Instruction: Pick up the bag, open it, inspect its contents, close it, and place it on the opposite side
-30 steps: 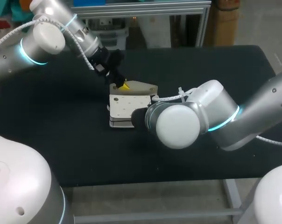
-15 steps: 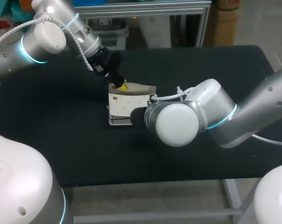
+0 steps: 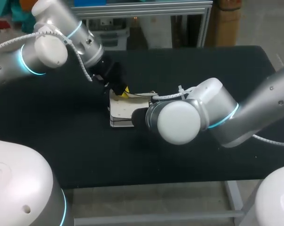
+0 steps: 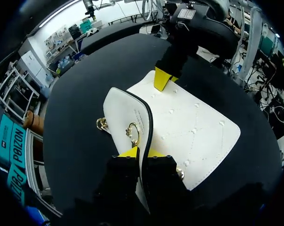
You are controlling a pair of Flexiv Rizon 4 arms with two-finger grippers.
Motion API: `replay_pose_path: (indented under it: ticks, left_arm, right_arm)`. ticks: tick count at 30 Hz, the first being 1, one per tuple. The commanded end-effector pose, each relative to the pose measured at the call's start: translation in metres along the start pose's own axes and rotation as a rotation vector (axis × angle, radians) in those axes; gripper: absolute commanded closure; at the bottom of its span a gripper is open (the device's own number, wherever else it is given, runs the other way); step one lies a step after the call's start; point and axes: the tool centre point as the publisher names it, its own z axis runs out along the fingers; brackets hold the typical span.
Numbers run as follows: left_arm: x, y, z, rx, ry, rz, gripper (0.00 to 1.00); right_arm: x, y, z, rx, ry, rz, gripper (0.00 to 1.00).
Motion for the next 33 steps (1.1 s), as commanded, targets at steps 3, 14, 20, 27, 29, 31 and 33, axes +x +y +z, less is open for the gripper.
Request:
replay_pose_path:
  ticks: [3, 14, 20, 27, 29, 31, 33]
  left_arm:
    - [0.032, -0.014, 0.024, -0.115, -0.198, 0.090, 1.00]
    - [0.041, -0.009, 0.042, -0.219, -0.243, 0.173, 1.00]
    - [0.044, -0.004, 0.040, -0.266, -0.264, 0.198, 1.00]
    - [0.049, 0.000, 0.033, -0.215, -0.237, 0.212, 1.00]
    - [0.051, -0.001, 0.033, -0.203, -0.244, 0.218, 1.00]
    - [0.053, -0.001, 0.033, -0.179, -0.248, 0.222, 1.00]
    - [0.055, -0.003, 0.031, -0.135, -0.244, 0.228, 1.00]
  right_arm:
    - [-0.002, 0.006, 0.009, -0.001, 0.004, -0.001, 1.00]
    - [-0.001, 0.008, 0.011, -0.002, 0.013, -0.003, 1.00]
    - [-0.001, 0.008, 0.011, 0.000, 0.016, -0.004, 1.00]
    - [-0.001, 0.009, 0.012, 0.006, 0.023, -0.005, 1.00]
    - [-0.001, 0.010, 0.013, 0.006, 0.024, -0.005, 1.00]
    - [-0.001, 0.011, 0.013, 0.006, 0.025, -0.004, 1.00]
    - [-0.001, 0.012, 0.013, 0.007, 0.028, -0.005, 1.00]
